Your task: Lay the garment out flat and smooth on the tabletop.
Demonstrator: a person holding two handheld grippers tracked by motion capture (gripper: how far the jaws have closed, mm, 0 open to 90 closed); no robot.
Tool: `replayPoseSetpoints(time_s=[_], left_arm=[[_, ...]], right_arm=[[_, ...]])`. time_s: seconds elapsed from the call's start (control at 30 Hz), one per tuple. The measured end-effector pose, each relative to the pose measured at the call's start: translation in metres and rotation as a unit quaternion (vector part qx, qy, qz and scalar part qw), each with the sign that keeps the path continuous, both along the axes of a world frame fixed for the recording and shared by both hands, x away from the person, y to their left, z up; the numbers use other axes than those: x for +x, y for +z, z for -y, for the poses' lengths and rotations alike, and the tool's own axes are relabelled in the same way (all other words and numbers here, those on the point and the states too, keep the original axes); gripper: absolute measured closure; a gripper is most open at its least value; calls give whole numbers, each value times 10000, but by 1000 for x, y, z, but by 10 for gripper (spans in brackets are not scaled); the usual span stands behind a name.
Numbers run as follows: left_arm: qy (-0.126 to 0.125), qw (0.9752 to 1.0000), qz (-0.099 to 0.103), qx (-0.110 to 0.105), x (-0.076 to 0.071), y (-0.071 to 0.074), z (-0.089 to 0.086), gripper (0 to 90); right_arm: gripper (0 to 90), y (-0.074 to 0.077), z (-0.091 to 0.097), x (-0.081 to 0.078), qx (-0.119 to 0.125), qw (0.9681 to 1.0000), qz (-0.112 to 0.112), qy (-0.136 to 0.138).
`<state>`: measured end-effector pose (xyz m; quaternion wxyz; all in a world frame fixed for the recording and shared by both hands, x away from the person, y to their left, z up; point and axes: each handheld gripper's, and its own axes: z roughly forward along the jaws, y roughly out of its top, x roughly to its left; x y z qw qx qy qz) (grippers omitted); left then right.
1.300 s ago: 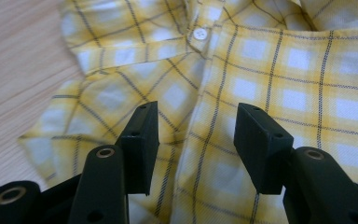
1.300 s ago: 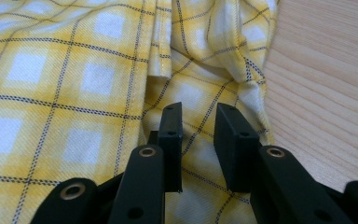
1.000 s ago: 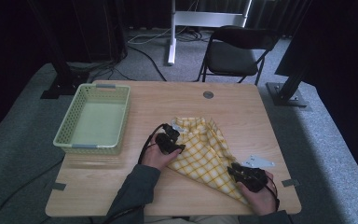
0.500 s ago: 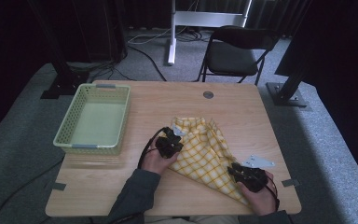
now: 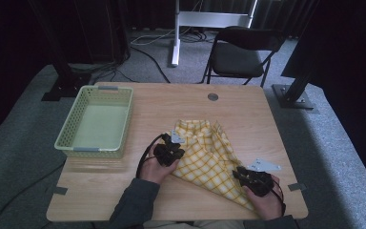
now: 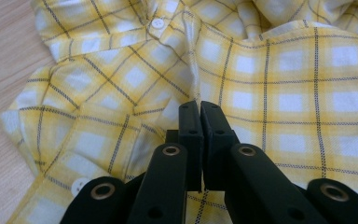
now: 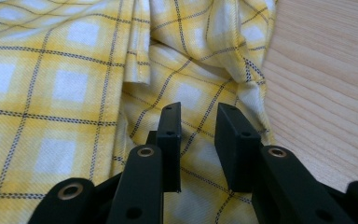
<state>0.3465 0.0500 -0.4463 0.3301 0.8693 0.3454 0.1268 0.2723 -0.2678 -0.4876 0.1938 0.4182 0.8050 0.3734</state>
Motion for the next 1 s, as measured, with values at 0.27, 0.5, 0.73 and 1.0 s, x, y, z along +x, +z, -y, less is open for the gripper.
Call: replayPoseSetpoints(time_s=[0.27, 0.5, 0.73, 1.0], left_arm=[[7, 9998, -100, -186, -9, 0, -12, 886], [27, 9991, -175, -389, -21, -1, -25, 885], [51, 9981, -199, -575, -37, 1, -42, 885], [168, 9955, -369, -853, -48, 3, -59, 883]], right_arm=[[712, 0, 0, 0, 2, 10000, -3, -2], [712, 0, 0, 0, 4, 10000, -3, -1], [712, 0, 0, 0, 3, 10000, -1, -1], [710, 0, 0, 0, 3, 10000, -2, -3]])
